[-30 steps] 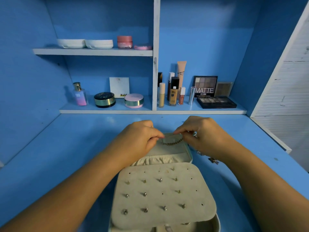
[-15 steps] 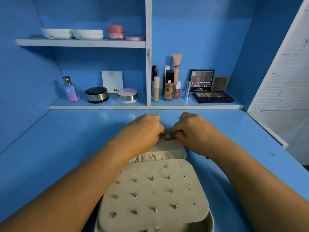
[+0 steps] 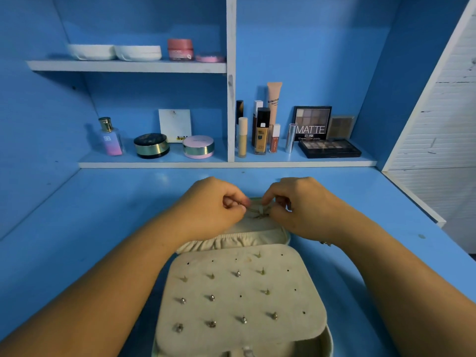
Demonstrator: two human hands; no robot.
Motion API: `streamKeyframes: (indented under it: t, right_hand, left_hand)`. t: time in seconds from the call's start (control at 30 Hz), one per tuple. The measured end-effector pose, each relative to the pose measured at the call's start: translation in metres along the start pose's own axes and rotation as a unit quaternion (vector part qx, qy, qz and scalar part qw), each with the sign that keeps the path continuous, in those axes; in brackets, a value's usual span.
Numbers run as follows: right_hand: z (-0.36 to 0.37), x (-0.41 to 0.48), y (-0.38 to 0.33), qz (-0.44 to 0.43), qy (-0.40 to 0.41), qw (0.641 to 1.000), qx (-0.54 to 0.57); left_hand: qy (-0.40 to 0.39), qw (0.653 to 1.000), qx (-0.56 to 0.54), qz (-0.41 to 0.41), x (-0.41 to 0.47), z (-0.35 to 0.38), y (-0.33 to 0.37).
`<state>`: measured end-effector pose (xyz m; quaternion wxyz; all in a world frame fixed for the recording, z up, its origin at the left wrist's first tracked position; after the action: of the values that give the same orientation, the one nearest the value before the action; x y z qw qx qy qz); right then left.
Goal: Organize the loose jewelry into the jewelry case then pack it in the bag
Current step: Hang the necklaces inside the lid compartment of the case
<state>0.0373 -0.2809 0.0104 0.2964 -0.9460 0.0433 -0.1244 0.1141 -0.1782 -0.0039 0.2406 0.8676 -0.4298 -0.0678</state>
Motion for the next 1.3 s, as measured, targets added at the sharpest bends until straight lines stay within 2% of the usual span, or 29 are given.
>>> streamKeyframes:
  t: [0.13, 0.27, 0.47, 0.63, 0.8, 0.93, 1.1, 1.17, 1.3]
  right_hand:
    - [0.000, 0.000, 0.012, 0.029, 0.014, 0.996, 0.078]
    - [0.001, 0.001, 0.019, 0.040, 0.020, 0.990, 0.132]
    - [0.004, 0.000, 0.003, -0.004, -0.004, 0.995, 0.102]
    - [0.020, -0.003, -0.015, -0.061, -0.049, 0.996, 0.036]
    - [0.024, -0.002, -0.021, -0.082, -0.045, 0.994, 0.064]
    - [0.025, -0.002, -0.015, -0.060, -0.054, 0.995, 0.063]
    - [0.021, -0.002, -0.014, -0.055, -0.031, 0.997, 0.053]
    - [0.022, -0.002, -0.015, -0.057, -0.033, 0.997, 0.051]
    - [0.032, -0.004, -0.015, -0.046, -0.072, 0.995, 0.046]
  left_hand:
    - [-0.039, 0.989, -0.118, -0.083, -0.011, -0.003, -0.009]
    - [-0.062, 0.989, -0.109, -0.083, -0.025, 0.000, -0.007]
    - [0.010, 0.991, -0.134, -0.030, -0.031, -0.004, -0.004]
    - [0.079, 0.988, -0.135, 0.011, -0.032, -0.017, 0.001]
    - [0.107, 0.978, -0.175, 0.042, -0.034, -0.026, 0.006]
    - [0.096, 0.988, -0.107, 0.051, -0.033, -0.022, 0.002]
    - [0.061, 0.993, 0.088, 0.055, -0.036, -0.019, -0.001]
    - [0.052, 0.990, 0.126, 0.047, -0.037, -0.022, -0.004]
    - [-0.034, 0.990, 0.134, 0.031, -0.039, -0.015, -0.017]
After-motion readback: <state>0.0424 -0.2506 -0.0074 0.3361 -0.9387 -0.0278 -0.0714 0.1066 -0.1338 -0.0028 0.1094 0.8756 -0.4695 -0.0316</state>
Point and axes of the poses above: each hand's wrist, its own x-axis towards the middle knuckle, its own z-axis out of the palm, y = z × x, the point moved 10 cm from there along x, towards the middle knuckle, and after that the axes turned 14 degrees about x, right-handed, at the moved point
